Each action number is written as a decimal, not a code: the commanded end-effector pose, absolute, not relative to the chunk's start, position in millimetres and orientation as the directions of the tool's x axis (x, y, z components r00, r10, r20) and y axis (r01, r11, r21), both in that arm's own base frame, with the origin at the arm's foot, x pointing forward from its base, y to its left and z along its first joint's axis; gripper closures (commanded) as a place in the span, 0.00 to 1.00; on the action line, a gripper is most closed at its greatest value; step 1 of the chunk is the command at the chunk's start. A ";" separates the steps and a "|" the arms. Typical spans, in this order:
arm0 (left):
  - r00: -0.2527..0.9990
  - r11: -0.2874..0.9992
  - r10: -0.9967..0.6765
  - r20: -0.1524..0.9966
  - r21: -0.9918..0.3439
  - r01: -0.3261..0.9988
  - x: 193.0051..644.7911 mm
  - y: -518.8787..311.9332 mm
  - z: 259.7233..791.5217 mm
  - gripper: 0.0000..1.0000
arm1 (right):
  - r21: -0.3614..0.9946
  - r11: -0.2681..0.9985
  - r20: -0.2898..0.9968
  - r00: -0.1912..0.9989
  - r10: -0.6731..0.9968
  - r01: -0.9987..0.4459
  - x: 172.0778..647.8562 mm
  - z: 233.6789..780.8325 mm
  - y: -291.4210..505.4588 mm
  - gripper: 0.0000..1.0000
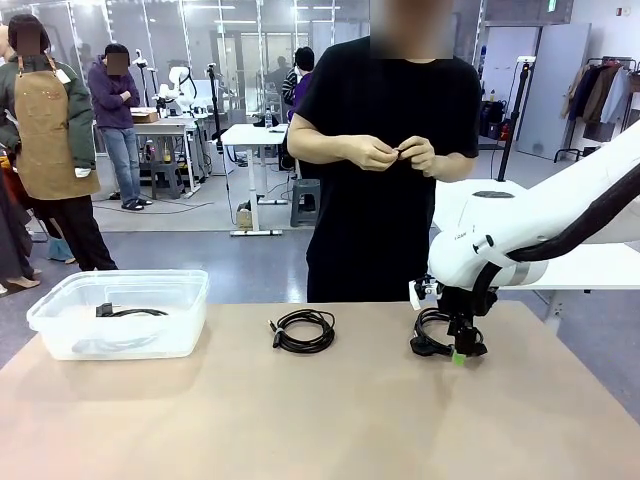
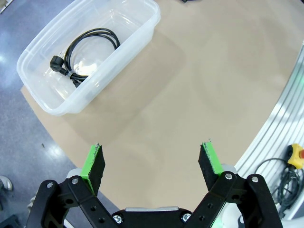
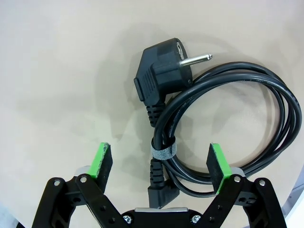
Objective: Organize and store the cables.
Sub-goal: Place the Power Cable into the Organizing box.
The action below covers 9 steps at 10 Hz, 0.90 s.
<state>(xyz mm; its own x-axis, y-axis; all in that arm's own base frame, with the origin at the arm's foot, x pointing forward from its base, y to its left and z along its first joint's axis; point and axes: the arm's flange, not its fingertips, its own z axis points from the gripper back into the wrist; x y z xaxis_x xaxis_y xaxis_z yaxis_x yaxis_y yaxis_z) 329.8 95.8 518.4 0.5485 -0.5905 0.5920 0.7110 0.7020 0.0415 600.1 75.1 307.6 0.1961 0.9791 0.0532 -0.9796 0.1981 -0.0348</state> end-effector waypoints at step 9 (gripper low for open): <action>0.556 0.708 -0.580 0.596 0.030 0.706 330.3 94.0 519.2 0.00 | 0.001 0.197 0.044 0.197 0.979 -0.980 609.9 305.0 71.5 1.00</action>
<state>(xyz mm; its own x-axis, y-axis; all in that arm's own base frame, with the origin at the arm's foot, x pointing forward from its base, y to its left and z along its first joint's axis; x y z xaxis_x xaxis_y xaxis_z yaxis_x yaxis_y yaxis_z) 329.8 95.8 518.4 0.5485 -0.5905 0.5920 0.7110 0.7020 0.0414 604.7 72.2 307.3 0.2007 0.9782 0.0531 -0.9794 0.2017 -0.0137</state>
